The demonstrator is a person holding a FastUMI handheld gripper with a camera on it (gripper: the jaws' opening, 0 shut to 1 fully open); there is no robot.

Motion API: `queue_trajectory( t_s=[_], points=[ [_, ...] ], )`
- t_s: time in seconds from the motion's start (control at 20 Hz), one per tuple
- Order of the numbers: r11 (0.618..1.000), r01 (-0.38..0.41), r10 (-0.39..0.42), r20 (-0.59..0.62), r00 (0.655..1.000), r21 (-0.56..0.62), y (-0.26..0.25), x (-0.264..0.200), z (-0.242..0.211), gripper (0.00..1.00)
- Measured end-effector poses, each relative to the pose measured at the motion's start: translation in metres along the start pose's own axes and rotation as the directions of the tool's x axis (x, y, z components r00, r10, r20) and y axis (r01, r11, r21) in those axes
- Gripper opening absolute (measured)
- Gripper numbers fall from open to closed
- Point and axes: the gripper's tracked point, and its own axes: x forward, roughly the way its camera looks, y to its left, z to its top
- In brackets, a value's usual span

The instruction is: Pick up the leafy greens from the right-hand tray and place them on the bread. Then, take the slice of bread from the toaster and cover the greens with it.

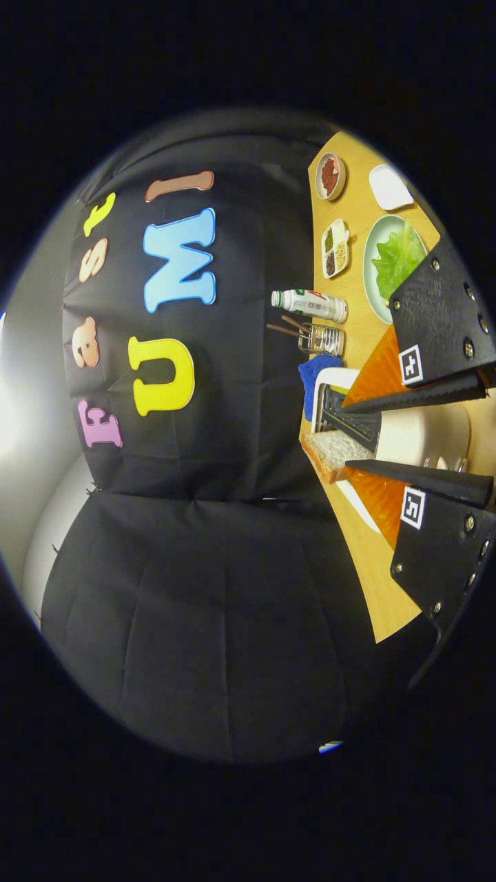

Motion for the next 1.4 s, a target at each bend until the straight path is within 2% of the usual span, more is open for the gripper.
queue_trajectory(
  t_s=[0.25, 0.5, 0.7, 0.75, 0.9, 0.95, 1.4],
  points=[
    [1.0, 0.021, -0.021, -0.038, 0.999, -0.002, 0.014, 0.03, -0.01, 0.4],
    [0.998, 0.051, -0.052, -0.018, 0.998, -0.039, 0.016, 0.049, -0.004, 0.4],
    [0.988, 0.135, -0.14, -0.064, 0.988, -0.079, 0.004, 0.056, -0.017, 0.38],
    [0.99, 0.121, -0.125, -0.053, 0.991, -0.069, 0.006, 0.052, -0.011, 0.11],
    [0.995, 0.089, -0.093, -0.07, 0.993, -0.05, 0.005, 0.055, -0.011, 0.1],
    [0.995, 0.082, -0.086, -0.071, 0.994, -0.056, 0.004, 0.052, -0.007, 0.02],
    [1.0, 0.002, -0.002, -0.02, 1.0, -0.03, 0.001, 0.035, 0.026, 0.02]
  ],
)
